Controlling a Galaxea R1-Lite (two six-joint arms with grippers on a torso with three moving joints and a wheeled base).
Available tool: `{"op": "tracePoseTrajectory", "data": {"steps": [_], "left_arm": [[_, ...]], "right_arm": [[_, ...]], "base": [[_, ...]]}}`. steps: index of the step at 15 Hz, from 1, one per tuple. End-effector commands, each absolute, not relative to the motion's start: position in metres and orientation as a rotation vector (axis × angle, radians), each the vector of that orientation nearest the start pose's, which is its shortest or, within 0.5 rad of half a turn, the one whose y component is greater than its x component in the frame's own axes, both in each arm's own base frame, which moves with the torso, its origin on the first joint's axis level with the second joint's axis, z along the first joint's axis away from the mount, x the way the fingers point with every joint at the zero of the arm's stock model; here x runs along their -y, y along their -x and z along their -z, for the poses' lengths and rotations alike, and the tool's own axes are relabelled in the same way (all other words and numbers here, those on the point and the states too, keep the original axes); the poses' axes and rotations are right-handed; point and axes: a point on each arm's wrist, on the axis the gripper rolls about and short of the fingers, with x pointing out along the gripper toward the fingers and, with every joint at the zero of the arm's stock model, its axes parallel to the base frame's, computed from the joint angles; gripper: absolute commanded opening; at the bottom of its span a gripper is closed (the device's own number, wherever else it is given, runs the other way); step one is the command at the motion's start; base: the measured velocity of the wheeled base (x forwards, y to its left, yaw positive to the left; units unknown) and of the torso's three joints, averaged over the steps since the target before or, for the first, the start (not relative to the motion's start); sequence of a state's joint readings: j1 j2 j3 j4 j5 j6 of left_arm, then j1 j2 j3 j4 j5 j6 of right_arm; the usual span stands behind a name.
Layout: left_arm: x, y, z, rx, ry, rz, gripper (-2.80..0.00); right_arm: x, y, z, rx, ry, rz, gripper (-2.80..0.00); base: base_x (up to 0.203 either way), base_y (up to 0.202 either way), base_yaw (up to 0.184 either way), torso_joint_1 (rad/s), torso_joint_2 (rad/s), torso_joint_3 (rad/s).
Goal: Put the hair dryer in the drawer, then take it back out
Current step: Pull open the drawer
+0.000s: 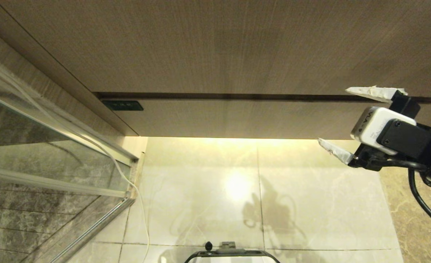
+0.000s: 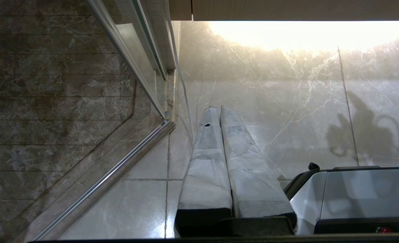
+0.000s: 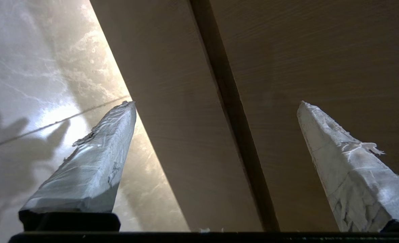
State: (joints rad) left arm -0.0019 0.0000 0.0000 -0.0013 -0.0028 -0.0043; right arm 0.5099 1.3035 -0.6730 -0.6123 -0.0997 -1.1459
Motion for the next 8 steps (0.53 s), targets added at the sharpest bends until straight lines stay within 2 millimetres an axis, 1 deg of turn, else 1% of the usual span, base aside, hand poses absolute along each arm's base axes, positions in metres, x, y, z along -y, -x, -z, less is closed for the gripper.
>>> {"op": "tracePoseTrajectory", "data": {"steps": [1, 2, 4, 8], "left_arm": [[0.0, 0.023, -0.076, 0.002, 0.005, 0.005, -2.8], [0.0, 0.023, -0.076, 0.002, 0.005, 0.005, -2.8], [0.0, 0.023, -0.075, 0.0, 0.005, 0.005, -2.8], [0.0, 0.023, -0.076, 0.001, 0.005, 0.005, -2.8]], "right_arm": [[-0.092, -0.203, -0.237, 0.208, 1.229, -0.363, 0.0], [-0.086, -0.209, -0.238, 0.222, 1.283, -0.326, 0.0], [-0.078, -0.217, -0.237, 0.216, 1.327, -0.286, 0.0], [-0.076, -0.218, -0.225, 0.131, 1.339, -0.34, 0.0]], "base": [[0.0, 0.0, 0.0, 0.0, 0.0, 0.0], [0.0, 0.0, 0.0, 0.0, 0.0, 0.0], [0.0, 0.0, 0.0, 0.0, 0.0, 0.0], [0.0, 0.0, 0.0, 0.0, 0.0, 0.0]]}}
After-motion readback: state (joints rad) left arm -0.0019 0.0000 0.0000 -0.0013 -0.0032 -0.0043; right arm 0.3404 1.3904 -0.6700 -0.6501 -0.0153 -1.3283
